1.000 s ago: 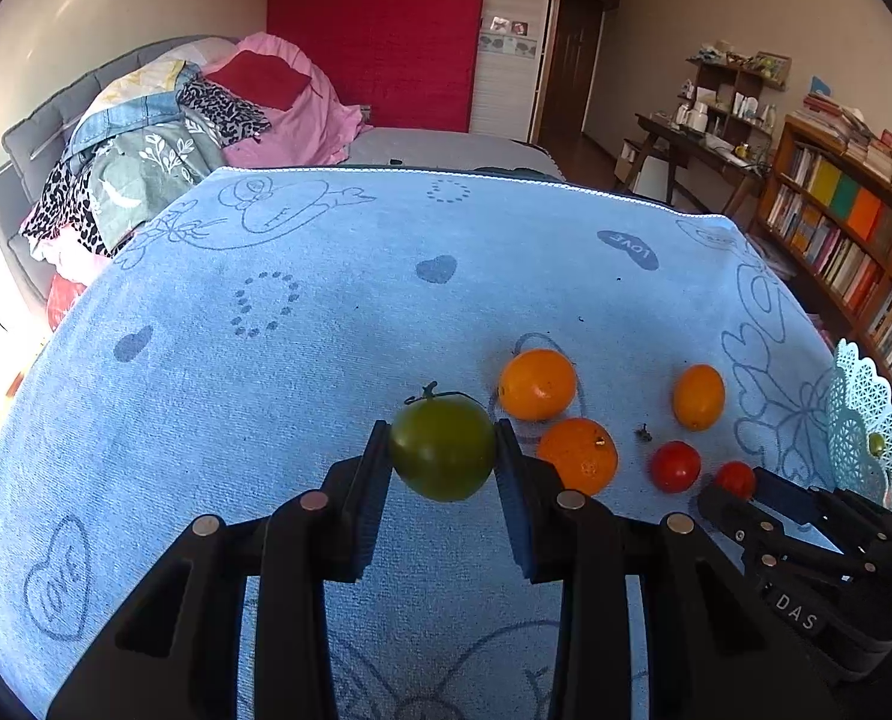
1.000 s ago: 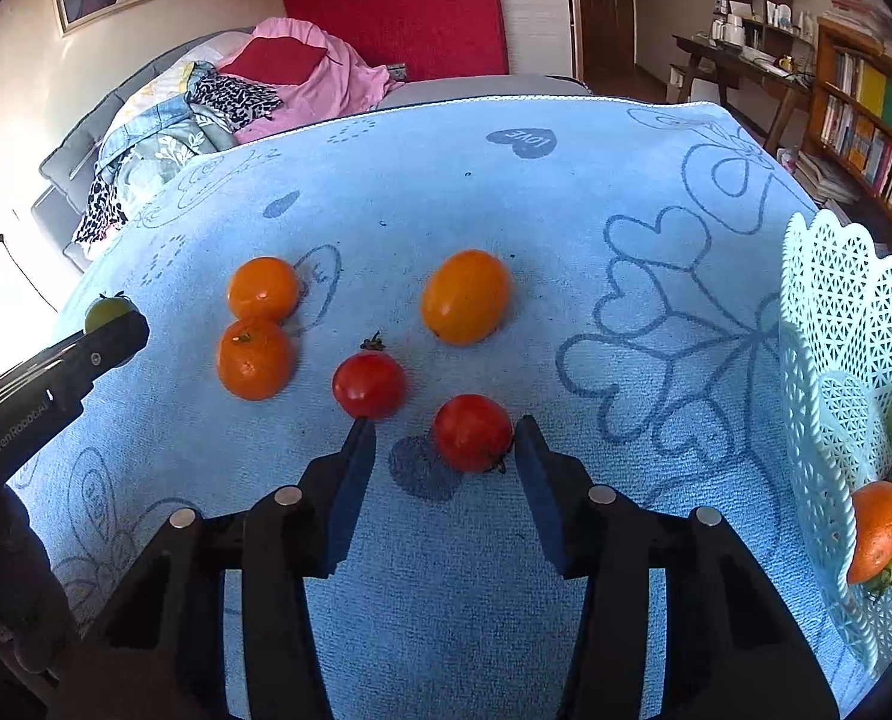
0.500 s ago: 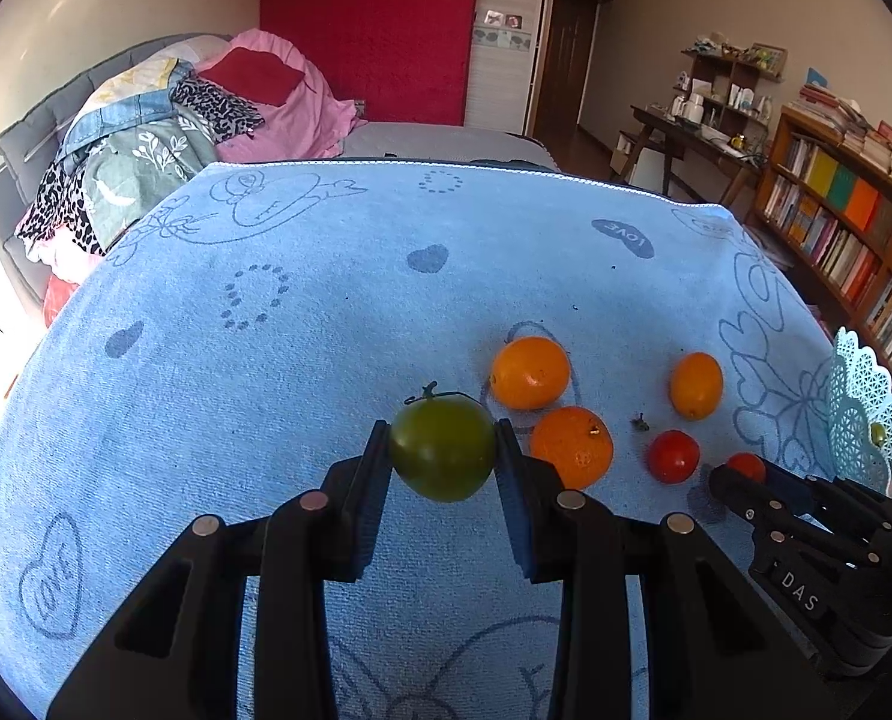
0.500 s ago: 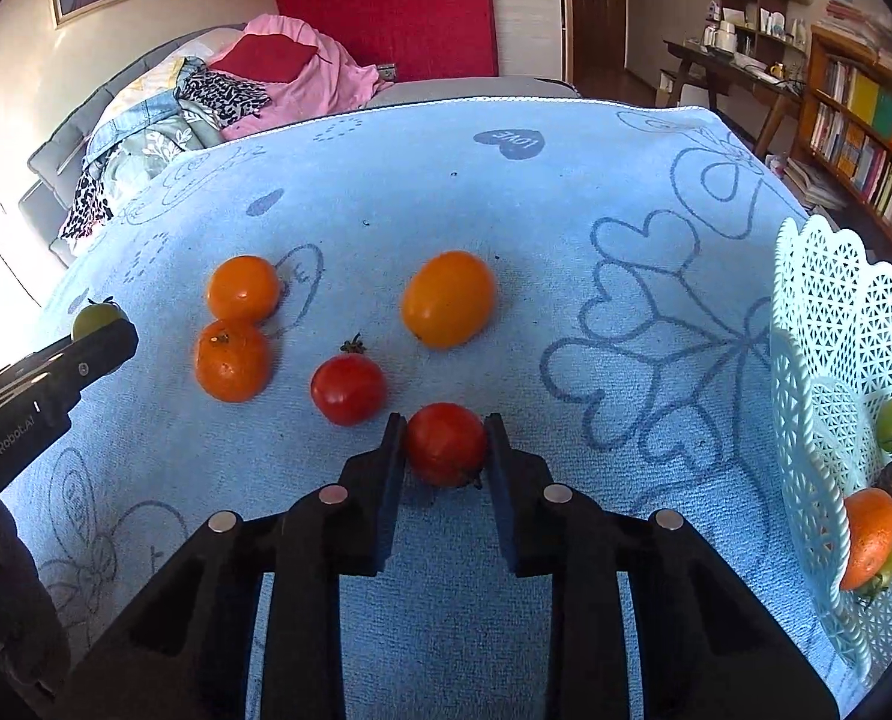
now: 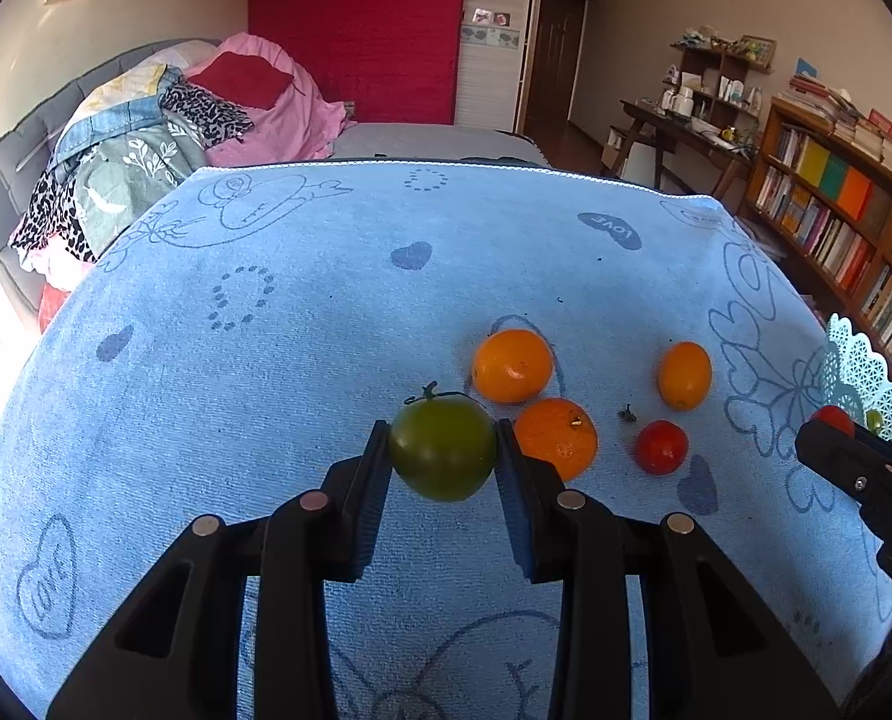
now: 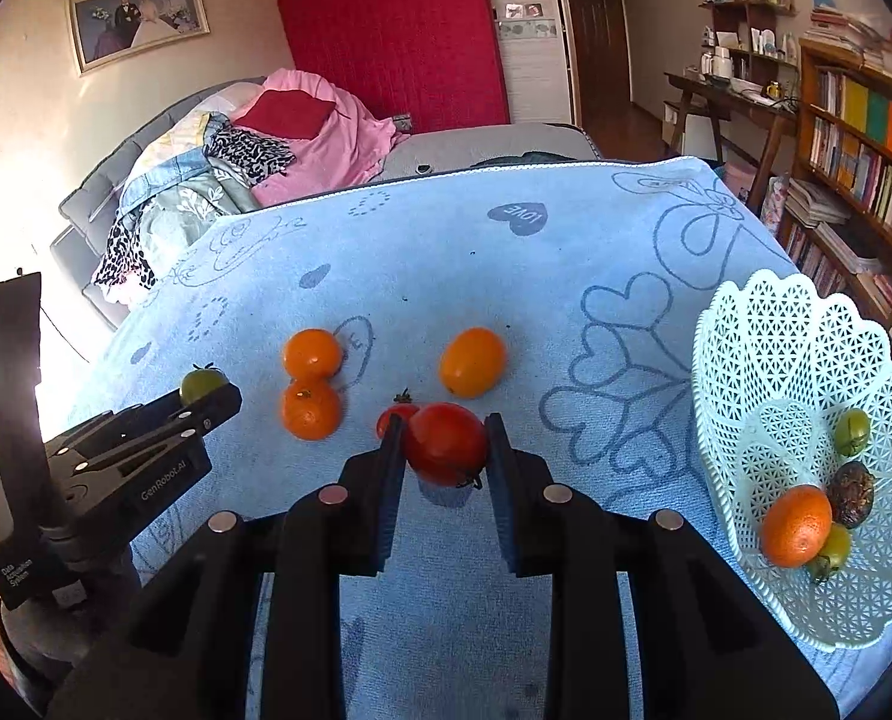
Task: Organize fruits
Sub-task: 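Carry the red tomato over the basket and open the right tool while the left tool carries the green tomato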
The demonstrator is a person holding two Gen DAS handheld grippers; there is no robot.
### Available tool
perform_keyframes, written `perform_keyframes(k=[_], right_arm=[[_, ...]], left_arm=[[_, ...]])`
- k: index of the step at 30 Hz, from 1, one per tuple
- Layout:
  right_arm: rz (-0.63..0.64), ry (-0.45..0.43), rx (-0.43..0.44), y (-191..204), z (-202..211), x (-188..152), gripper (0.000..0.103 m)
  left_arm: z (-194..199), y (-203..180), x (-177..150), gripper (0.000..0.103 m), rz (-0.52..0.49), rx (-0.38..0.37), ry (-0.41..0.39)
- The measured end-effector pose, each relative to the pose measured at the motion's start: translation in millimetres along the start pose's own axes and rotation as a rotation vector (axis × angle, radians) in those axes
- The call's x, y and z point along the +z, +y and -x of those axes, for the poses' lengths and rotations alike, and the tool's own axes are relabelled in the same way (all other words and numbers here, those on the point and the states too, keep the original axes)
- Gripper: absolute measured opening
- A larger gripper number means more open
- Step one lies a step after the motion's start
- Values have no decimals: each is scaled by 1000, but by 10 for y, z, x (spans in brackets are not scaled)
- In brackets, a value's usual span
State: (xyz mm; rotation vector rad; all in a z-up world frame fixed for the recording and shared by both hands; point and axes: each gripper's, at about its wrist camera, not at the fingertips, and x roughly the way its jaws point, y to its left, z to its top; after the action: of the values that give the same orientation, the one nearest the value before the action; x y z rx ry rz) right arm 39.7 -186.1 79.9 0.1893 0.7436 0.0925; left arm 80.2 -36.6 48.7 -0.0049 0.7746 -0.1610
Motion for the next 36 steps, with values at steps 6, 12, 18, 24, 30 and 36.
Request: perform_keyframes(k=[6, 12, 18, 24, 30, 36], right_arm=[[-44, -49, -10, -164, 284, 59, 27], [-102, -86, -32, -440, 560, 72, 27], [-153, -129, -77, -743, 806, 84, 27], [-226, -139, -106, -1054, 897, 25, 27], [-317, -103, -113, -1362, 766, -79, 27], [-377, -79, -126, -1603, 641, -143, 27]], left_arm=[[2, -16, 1, 35, -4, -3, 4], [38, -72, -24, 35, -16, -11, 8], [141, -154, -58, 35, -32, -26, 1], [261, -299, -76, 35, -57, -39, -12], [377, -446, -78, 35, -89, -50, -29], [418, -574, -76, 35, -113, -55, -30]])
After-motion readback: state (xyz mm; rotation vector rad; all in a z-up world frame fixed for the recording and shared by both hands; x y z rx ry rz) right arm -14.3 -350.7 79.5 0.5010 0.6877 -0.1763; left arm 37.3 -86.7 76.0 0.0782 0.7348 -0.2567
